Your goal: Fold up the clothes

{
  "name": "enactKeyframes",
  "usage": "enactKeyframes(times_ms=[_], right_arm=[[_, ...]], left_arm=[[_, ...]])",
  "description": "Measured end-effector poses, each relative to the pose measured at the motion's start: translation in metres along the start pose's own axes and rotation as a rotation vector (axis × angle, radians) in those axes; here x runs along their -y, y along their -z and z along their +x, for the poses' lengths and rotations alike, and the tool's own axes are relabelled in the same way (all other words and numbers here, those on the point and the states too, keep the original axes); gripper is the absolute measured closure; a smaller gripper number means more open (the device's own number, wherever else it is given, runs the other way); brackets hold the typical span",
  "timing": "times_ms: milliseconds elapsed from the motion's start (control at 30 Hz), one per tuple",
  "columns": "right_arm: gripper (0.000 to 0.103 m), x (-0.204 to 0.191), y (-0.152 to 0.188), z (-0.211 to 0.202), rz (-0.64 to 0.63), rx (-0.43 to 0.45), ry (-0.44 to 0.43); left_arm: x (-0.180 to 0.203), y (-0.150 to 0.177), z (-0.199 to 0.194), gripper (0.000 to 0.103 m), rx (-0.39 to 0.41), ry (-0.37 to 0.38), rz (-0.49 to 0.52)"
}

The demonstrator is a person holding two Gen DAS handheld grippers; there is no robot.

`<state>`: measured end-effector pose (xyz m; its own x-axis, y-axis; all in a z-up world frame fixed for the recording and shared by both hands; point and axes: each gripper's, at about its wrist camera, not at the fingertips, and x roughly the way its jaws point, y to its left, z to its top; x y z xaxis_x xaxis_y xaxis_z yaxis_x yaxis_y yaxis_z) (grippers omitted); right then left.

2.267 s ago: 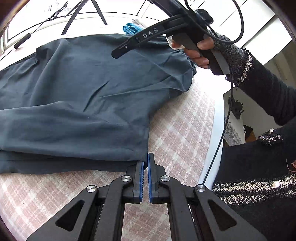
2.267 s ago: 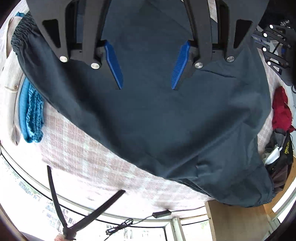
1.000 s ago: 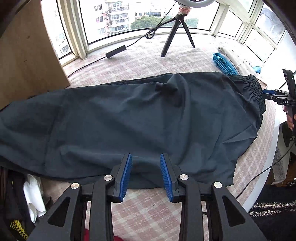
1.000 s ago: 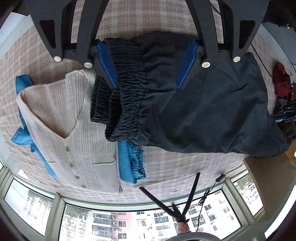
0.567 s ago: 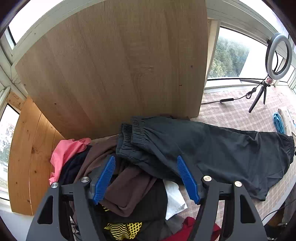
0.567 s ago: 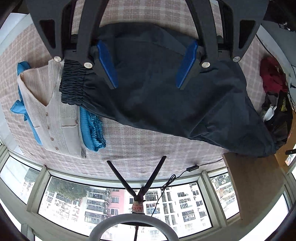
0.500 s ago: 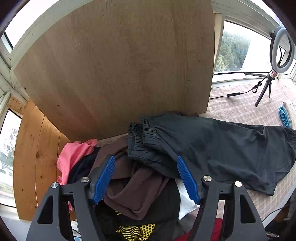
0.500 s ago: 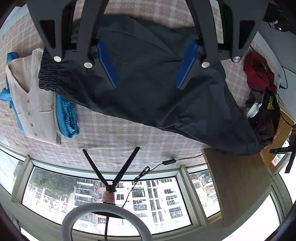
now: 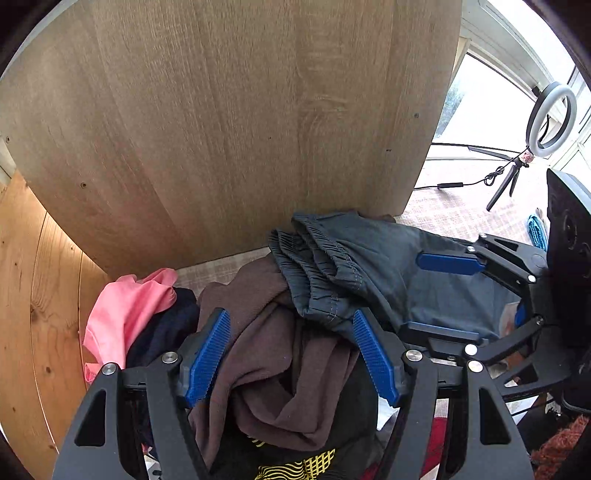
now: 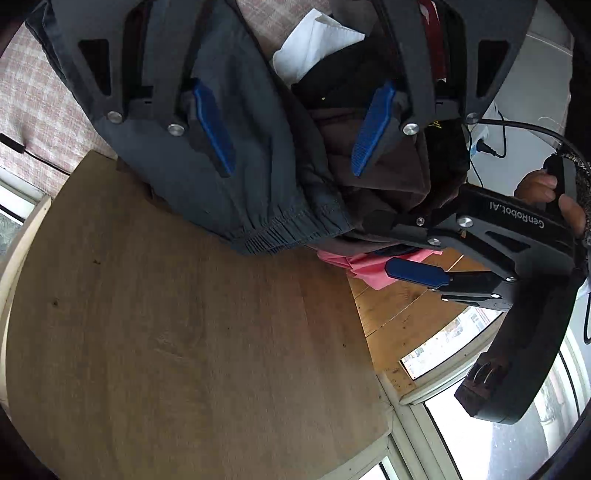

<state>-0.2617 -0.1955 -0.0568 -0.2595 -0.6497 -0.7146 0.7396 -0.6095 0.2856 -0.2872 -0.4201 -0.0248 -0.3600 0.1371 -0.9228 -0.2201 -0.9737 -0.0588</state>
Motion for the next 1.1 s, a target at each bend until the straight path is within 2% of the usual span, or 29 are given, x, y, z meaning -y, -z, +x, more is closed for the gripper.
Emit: enactKeyframes(times_ms=[67,133,200,233,300,367,467,633,700,800,833,900,967,1067,1100], right_arm=[[0.038,0.002,-0.01,0.02,0.007,-0.023,-0.013],[0.039,-0.004,-0.017,0.024,-0.003,-0.043,-0.005],[0.06,-0.001,-0.018,0.032,0.002,-0.064,-0.027],[0.082,0.004,-0.017,0.037,0.025,-0.083,-0.059],[0.085,0.015,-0.014,0.041,0.086,-0.093,-0.102],[0.088,0.023,-0.011,0.044,0.114,-0.093,-0.103],[0.095,0.026,-0.012,0.038,0.142,-0.053,-0.13],[0.096,0.005,-0.025,0.023,0.122,0.017,-0.23],[0.096,-0.01,-0.027,0.03,0.088,0.002,-0.252],[0.096,-0.022,-0.022,0.051,0.056,-0.049,-0.214],[0.094,-0.024,-0.02,0.057,0.053,-0.064,-0.204],[0.08,-0.02,-0.016,0.06,0.082,-0.098,-0.19],[0.063,-0.016,-0.01,0.048,0.071,-0.079,-0.17],[0.061,-0.012,-0.002,0.031,0.007,-0.04,-0.098],[0.061,-0.007,0.001,0.033,0.011,-0.055,-0.09]], left_arm=[[-0.006,-0.003,0.0,0.036,0.012,0.049,-0.015],[-0.012,-0.007,0.004,0.036,0.004,0.083,-0.037],[-0.015,-0.012,0.014,0.036,-0.021,0.082,-0.051],[-0.017,-0.014,0.019,0.036,-0.037,0.09,-0.058],[-0.018,-0.018,0.028,0.036,-0.065,0.108,-0.065],[-0.017,-0.022,0.034,0.036,-0.078,0.106,-0.067],[-0.014,-0.025,0.038,0.036,-0.098,0.099,-0.059],[-0.022,-0.029,0.019,0.036,-0.08,0.06,-0.058],[-0.025,-0.031,0.016,0.035,-0.086,0.056,-0.068],[-0.021,-0.035,0.022,0.035,-0.11,0.072,-0.057],[-0.017,-0.037,0.026,0.035,-0.124,0.073,-0.046],[-0.01,-0.042,0.038,0.035,-0.156,0.068,-0.022],[-0.002,-0.049,0.052,0.035,-0.192,0.055,0.009],[0.008,-0.058,0.074,0.034,-0.246,0.034,0.048],[0.01,-0.059,0.082,0.034,-0.268,0.03,0.058]])
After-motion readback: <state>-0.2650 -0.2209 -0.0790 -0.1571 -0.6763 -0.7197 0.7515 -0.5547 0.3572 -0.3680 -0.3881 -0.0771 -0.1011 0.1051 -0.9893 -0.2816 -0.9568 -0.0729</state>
